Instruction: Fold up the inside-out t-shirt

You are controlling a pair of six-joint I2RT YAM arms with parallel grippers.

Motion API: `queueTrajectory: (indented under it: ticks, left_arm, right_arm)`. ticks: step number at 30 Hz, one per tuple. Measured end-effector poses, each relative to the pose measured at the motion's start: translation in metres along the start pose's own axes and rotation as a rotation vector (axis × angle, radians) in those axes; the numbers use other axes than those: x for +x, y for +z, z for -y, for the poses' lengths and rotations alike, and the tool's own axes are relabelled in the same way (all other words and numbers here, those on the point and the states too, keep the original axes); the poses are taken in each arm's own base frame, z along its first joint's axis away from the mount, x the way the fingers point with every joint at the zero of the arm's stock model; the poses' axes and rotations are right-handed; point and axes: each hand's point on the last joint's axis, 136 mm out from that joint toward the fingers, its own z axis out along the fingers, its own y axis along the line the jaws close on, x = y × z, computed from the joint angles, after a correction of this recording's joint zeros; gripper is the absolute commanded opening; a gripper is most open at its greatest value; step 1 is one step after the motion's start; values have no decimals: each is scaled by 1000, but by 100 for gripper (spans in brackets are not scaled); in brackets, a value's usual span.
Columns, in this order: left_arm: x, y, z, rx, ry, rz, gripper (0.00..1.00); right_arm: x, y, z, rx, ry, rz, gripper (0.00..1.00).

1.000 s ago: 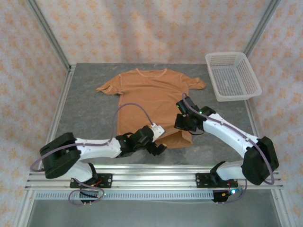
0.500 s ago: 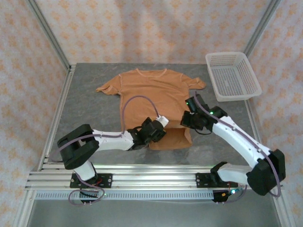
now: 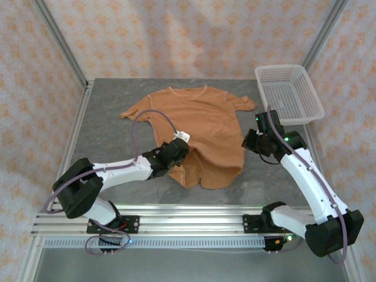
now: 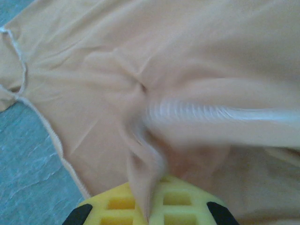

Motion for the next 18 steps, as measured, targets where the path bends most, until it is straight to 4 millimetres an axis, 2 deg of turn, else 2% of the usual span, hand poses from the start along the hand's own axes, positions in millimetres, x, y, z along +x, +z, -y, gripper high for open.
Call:
queueTrajectory:
  ticks: [3, 5, 9, 12, 15, 18]
  left_arm:
    - [11, 0, -2, 8, -1, -60, 0]
    - [9, -4, 2, 29, -9, -82, 0]
    - [-15, -16, 8, 85, -57, -59, 0]
    - [-38, -28, 12, 128, -109, -31, 0]
    - [-57, -37, 14, 158, -154, -15, 0]
    - [-74, -42, 15, 191, -210, -28, 0]
  right_arm:
    - [-2, 3, 3, 8, 8, -2, 0]
    - [-4, 7, 3, 11, 14, -11, 0]
    - [-8, 22, -3, -5, 23, -35, 0]
    - [-2, 40, -21, -86, 22, -85, 0]
    - [27, 61, -40, -157, -8, -155, 0]
    - [79, 79, -66, -249, -58, -231, 0]
